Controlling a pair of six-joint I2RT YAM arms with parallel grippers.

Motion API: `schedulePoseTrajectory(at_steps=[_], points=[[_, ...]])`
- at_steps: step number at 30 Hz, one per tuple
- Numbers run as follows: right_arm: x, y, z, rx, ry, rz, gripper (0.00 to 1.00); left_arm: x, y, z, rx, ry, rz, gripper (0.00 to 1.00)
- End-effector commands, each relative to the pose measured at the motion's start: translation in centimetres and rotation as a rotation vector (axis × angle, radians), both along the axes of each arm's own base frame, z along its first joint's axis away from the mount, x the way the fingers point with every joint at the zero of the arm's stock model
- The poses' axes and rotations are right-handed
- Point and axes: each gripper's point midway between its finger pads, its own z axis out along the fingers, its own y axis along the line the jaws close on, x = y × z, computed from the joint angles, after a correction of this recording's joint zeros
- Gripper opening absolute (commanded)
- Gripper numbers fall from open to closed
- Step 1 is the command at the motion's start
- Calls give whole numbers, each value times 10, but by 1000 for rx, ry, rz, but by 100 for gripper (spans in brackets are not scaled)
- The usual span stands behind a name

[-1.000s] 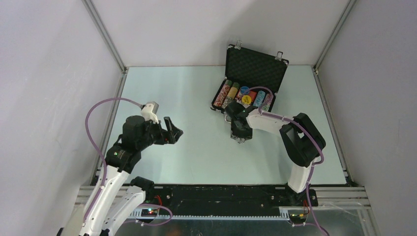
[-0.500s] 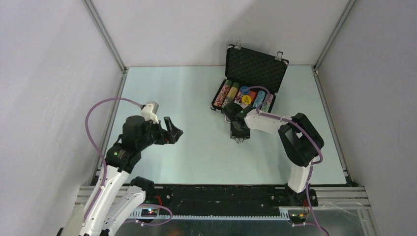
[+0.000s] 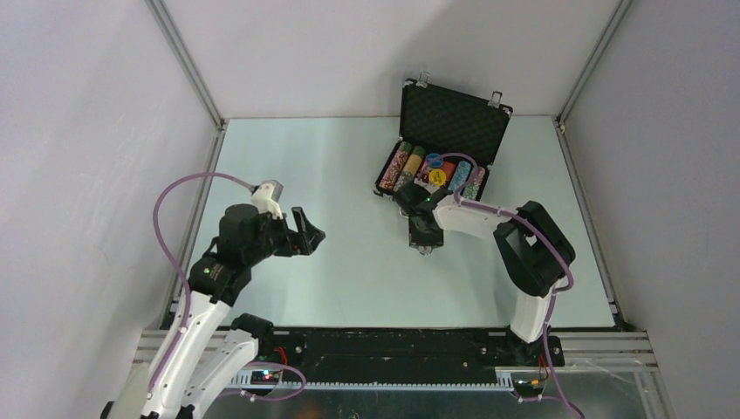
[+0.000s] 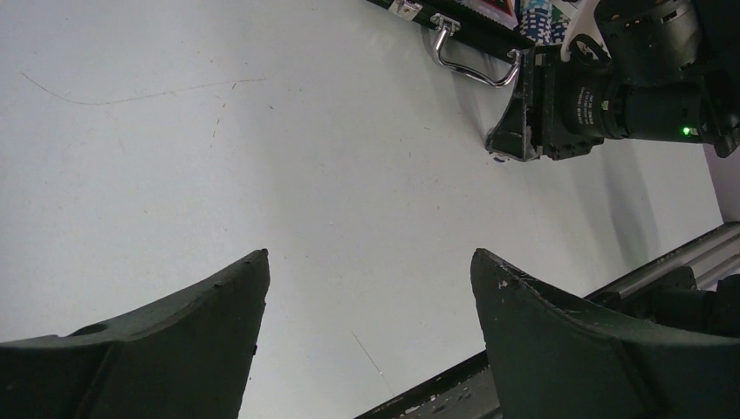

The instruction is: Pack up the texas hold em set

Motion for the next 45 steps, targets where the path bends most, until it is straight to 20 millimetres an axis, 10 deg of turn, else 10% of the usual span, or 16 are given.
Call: schedulePoseTrajectory(at_steps=[1, 13, 20, 45], points=[[-3, 0, 19, 15, -25, 44, 46, 4, 0, 6, -20, -12, 15, 90], [-2, 8, 39, 67, -53, 115, 49, 31, -26, 19, -265, 7, 75, 90], [-2, 5, 23, 51, -15, 103, 74, 34, -34, 13, -298, 39, 54, 90], [-11, -8, -21, 49, 83, 55, 56, 28, -34, 3, -292, 53, 42, 90]])
